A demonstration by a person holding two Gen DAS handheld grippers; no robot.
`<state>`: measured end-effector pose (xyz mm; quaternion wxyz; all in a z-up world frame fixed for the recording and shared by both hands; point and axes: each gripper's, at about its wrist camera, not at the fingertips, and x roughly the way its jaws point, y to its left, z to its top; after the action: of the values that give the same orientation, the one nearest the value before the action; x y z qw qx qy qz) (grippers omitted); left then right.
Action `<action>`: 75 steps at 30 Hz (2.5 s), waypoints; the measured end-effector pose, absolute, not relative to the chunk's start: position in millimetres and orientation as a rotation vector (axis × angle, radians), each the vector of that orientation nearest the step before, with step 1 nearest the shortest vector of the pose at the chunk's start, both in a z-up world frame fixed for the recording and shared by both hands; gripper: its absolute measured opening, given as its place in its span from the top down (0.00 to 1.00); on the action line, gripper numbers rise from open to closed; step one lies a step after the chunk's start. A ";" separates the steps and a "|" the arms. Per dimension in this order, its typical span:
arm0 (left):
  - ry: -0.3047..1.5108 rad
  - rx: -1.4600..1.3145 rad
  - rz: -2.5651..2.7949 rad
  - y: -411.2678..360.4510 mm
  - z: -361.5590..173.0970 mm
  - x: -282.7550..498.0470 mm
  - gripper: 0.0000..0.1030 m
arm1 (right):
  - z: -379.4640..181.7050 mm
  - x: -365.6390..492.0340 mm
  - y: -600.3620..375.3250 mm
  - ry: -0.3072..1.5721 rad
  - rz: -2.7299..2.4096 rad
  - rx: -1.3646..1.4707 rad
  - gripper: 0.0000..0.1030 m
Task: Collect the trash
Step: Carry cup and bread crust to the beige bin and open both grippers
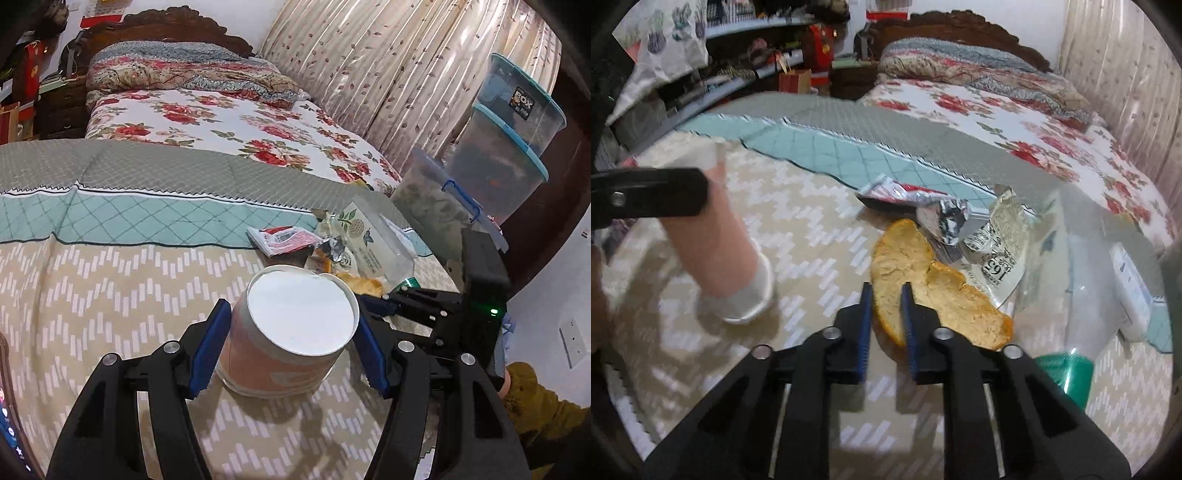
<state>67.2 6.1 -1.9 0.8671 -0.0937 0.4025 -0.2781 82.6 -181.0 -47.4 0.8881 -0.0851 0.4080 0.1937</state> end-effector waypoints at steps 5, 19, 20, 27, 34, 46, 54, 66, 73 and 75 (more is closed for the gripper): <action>0.824 -0.202 -0.608 0.7 10.1 60.8 0.41 | -23.4 55.8 -195.9 0.789 0.480 0.000 0.92; 0.735 -0.104 -0.674 -66.3 71.9 48.1 0.41 | 1.0 13.8 -280.4 0.727 0.505 0.342 0.87; 0.729 -0.108 -0.661 -65.5 74.7 47.8 0.41 | -2.5 17.0 -280.2 0.743 0.517 0.354 0.85; 0.747 -0.120 -0.593 -42.9 72.2 46.2 0.40 | -23.1 28.2 -242.7 0.782 0.546 0.241 0.33; 0.761 -0.154 -0.593 -14.9 56.7 50.8 0.40 | -44.1 62.0 -220.0 0.876 0.463 0.209 0.41; 0.762 -0.181 -0.602 -0.7 50.9 58.1 0.40 | -53.3 73.8 -204.3 0.918 0.567 0.243 0.94; 0.747 -0.086 -0.719 -83.6 82.4 55.0 0.40 | -22.0 26.7 -302.8 0.745 0.448 0.382 0.94; 0.795 0.147 -1.090 -393.1 86.8 47.6 0.40 | -27.0 -89.6 -579.7 0.528 -0.174 0.590 0.94; 0.844 0.208 -1.135 -537.1 56.9 49.5 0.36 | -48.8 -95.2 -668.2 0.528 -0.313 0.665 0.88; 0.879 0.237 -1.113 -564.8 43.3 52.1 0.31 | -63.9 -88.2 -689.8 0.550 -0.299 0.761 0.81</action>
<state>52.1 -564.8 43.3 0.7526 0.1086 0.4025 -0.5097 -88.2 -689.8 -63.9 0.8811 0.3652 0.2639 -0.1435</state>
